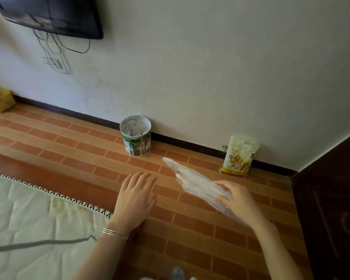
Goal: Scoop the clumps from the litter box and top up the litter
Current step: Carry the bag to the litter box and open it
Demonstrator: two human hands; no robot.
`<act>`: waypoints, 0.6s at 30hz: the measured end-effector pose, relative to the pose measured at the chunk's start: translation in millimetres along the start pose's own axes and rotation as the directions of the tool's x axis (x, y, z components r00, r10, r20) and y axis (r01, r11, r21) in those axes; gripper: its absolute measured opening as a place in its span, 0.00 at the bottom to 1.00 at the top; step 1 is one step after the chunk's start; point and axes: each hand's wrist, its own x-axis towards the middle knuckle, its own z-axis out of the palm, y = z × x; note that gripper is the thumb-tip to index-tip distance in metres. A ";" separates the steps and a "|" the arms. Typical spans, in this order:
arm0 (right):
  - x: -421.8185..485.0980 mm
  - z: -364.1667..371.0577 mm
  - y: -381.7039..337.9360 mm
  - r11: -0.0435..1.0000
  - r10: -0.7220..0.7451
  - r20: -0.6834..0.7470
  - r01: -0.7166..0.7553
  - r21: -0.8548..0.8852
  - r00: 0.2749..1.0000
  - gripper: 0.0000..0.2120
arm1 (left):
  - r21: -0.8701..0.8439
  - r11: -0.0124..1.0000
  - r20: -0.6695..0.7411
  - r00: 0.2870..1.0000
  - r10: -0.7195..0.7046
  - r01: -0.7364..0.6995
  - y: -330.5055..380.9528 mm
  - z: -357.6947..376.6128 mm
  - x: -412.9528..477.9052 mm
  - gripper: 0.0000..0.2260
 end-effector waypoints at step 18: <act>232.4 -15.3 -14.6 0.994 -0.084 0.166 0.093 -0.048 0.983 0.18 | 0.023 0.986 0.016 0.986 -0.166 0.166 -77.4 43.2 163.4 0.22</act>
